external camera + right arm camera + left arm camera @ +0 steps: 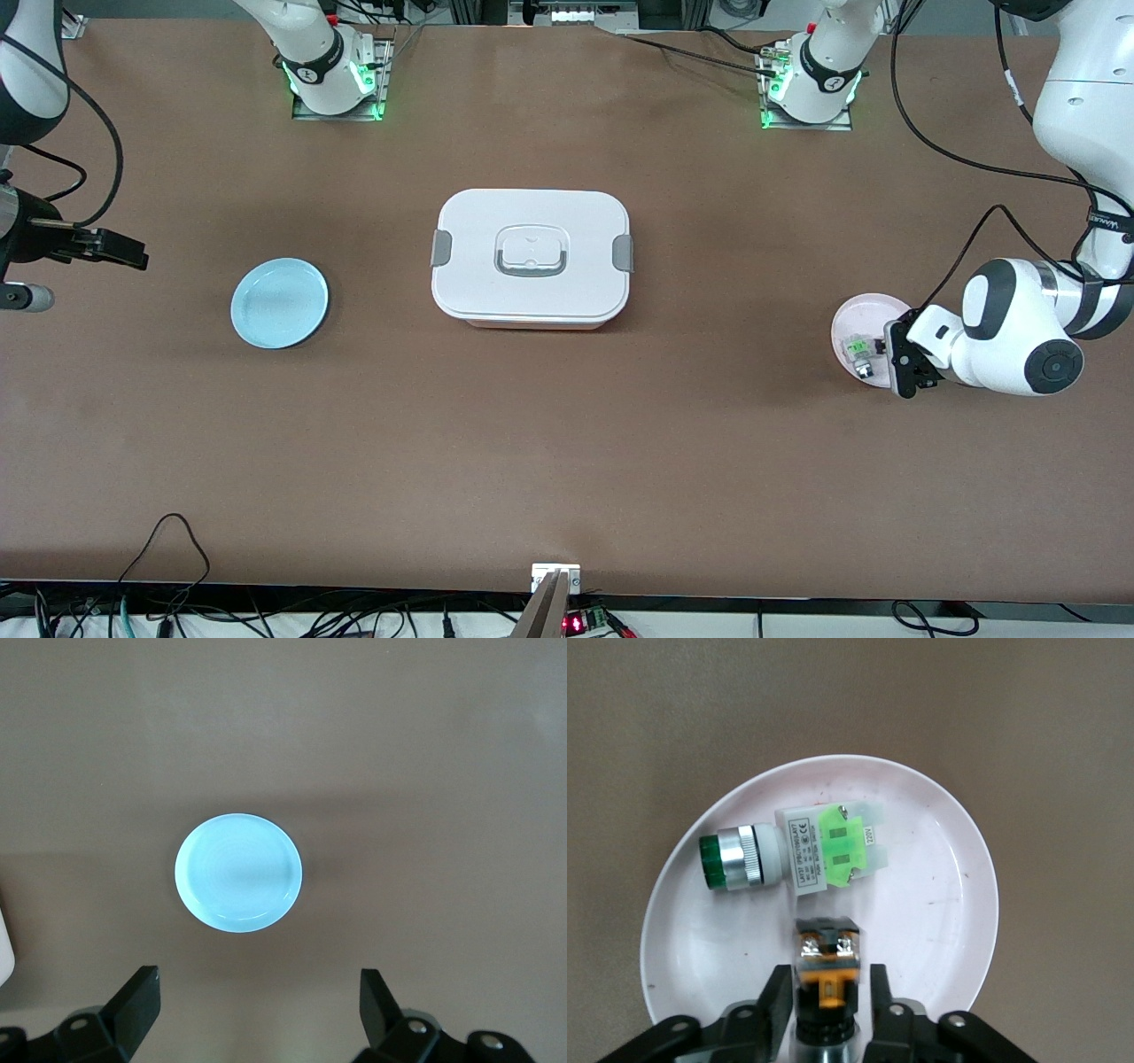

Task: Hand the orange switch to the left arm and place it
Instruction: 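Lower the orange switch onto the pink plate with the left gripper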

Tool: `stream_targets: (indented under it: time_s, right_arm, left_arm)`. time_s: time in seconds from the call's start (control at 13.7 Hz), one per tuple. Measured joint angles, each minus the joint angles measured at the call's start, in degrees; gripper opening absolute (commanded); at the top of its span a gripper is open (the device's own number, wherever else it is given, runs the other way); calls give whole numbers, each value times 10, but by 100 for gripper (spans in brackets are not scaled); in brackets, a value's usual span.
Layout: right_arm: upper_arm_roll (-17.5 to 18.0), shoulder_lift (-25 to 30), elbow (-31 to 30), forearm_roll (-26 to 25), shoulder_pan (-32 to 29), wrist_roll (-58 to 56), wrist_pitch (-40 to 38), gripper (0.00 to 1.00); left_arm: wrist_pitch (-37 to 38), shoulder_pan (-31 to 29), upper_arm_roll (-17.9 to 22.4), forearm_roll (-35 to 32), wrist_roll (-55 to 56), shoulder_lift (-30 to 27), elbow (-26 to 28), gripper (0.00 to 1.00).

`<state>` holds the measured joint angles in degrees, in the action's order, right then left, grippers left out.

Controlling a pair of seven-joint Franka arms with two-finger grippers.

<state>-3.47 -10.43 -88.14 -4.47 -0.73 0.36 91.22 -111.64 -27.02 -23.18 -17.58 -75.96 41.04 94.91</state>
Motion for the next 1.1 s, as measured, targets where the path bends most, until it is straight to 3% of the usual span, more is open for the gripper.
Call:
stream_targets:
  time_s: [0.44,0.8,1.1]
  right_arm:
    - [3,5,-10,0,5,0,13,100]
    - [13,66,-94,1,8,0,70,100]
    - [13,86,-91,1,7,-1,66,100]
  left_arm:
    - [20,-2,-8,0,15,0,-3,100]
    - [127,-2,-62,0,167,-29,-34,100]
    - [231,-2,-85,0,284,-61,-82,100]
